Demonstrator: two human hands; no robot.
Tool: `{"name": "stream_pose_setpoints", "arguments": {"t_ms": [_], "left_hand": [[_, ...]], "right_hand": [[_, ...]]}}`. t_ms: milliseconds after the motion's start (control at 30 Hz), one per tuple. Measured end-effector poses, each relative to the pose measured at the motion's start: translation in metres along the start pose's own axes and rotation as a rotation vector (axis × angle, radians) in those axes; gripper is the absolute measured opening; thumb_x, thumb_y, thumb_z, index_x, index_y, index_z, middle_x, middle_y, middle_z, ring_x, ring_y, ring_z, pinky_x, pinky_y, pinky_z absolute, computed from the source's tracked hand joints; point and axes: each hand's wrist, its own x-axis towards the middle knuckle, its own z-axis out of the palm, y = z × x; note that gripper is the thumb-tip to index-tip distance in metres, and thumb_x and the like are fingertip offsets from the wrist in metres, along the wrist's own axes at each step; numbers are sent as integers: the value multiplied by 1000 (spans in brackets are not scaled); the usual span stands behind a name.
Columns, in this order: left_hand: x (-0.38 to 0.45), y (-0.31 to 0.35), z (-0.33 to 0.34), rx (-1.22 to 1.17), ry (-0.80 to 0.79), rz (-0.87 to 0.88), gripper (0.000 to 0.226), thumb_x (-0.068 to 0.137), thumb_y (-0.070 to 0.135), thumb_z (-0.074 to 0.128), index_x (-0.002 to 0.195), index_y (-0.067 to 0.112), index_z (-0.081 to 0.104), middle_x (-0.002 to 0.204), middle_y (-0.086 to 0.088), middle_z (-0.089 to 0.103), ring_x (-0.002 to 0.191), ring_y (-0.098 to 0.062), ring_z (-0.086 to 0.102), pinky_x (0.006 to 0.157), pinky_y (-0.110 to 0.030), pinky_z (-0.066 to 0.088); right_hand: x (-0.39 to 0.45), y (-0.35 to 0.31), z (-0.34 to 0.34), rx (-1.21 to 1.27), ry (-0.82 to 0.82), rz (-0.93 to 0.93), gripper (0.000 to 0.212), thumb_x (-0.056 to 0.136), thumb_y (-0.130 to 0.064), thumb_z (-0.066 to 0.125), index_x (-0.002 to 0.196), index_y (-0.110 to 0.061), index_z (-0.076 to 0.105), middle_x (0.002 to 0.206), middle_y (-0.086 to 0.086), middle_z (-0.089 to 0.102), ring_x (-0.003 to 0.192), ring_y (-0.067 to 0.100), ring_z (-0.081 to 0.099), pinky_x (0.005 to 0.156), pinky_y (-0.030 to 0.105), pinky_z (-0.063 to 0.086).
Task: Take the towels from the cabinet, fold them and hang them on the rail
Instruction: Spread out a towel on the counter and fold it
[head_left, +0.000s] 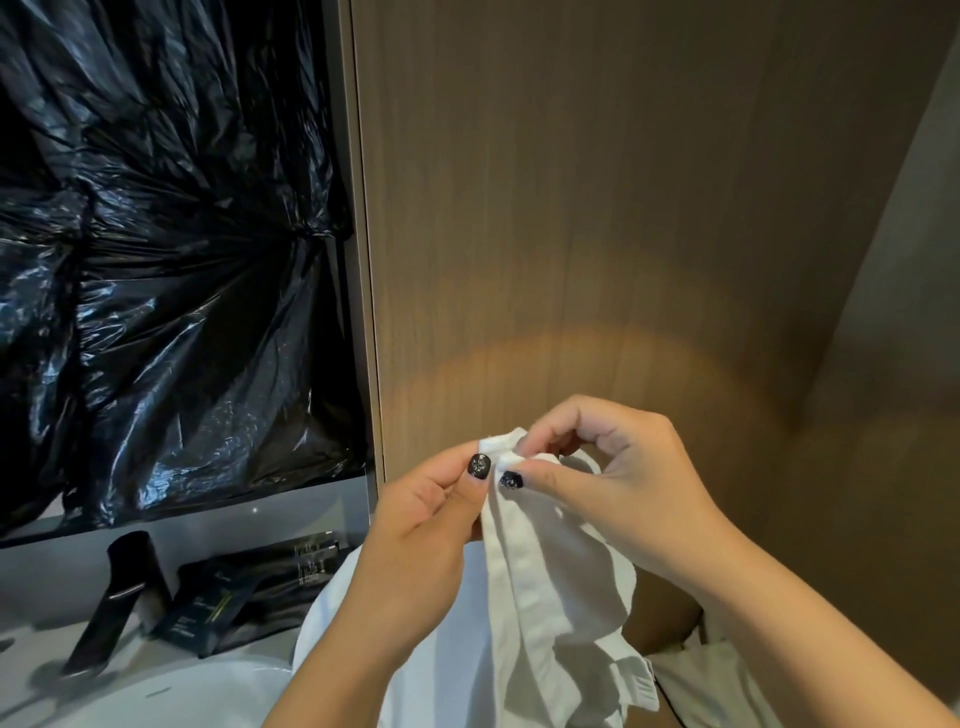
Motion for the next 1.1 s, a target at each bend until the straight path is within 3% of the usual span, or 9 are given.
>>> {"name": "stream_pose_setpoints", "arguments": {"t_ms": [133,333,433,567,700,767,833,967,1100], "left_hand": [[-2,3,-3,55,-47,12,37,95,21,43,124,13,65,106,-5,75,96,-19,72,79,-24,56],[-3,9,-5,31,-99,-4,41,100,-2,42,109,23,73,92,-5,77,81,-11,71,70,-17,53],[-3,7,-5,10,-128,18,37,93,10,46,108,24,76,96,-17,73,86,-19,69,76,-24,56],[-3,2,-3,2,-130,2,36,88,14,44,104,21,75,96,-21,72,82,-21,67,79,-29,57],[-5,1,-1,14,-126,10,34,90,12,45,104,17,75,94,-17,73,83,-25,69,78,-26,57],[-6,2,1,41,-127,30,28,98,5,48,107,12,73,81,-5,74,73,-15,67,72,-20,54],[-7,0,3,86,-105,40,26,99,-3,48,111,7,69,73,5,73,64,-4,63,64,-13,48],[3,-5,5,135,5,77,33,98,-7,48,115,14,66,98,-7,76,90,-21,73,76,-30,58],[23,5,3,126,67,155,36,92,2,54,115,30,54,102,-7,73,82,-22,69,68,-35,55]], "right_hand": [[0,0,1,42,2,-59,7,77,-7,79,81,-12,78,81,-6,72,80,15,68,70,18,52],[0,1,1,42,13,-68,12,82,-8,73,87,-18,78,84,-11,71,85,13,68,70,16,52],[-1,3,4,52,59,-59,12,82,-8,74,85,-19,78,83,-11,72,83,11,68,68,14,50],[-1,6,7,93,81,-28,10,82,-9,75,84,-19,78,82,-9,72,83,12,68,70,16,51],[-2,8,10,186,140,2,6,75,-20,77,80,-18,78,79,-8,72,78,11,68,68,16,51],[-3,9,12,204,147,22,9,73,-23,78,80,-18,78,79,-5,72,76,11,68,67,18,52],[-3,10,12,207,114,32,5,76,-15,79,81,-16,78,80,-3,72,76,11,67,67,19,52],[8,18,-3,164,-17,24,5,85,-6,72,85,-11,73,81,-2,70,75,15,64,69,25,52],[24,33,-24,101,-163,32,11,92,-18,65,87,-8,64,70,-3,59,62,5,50,59,15,40]]}}
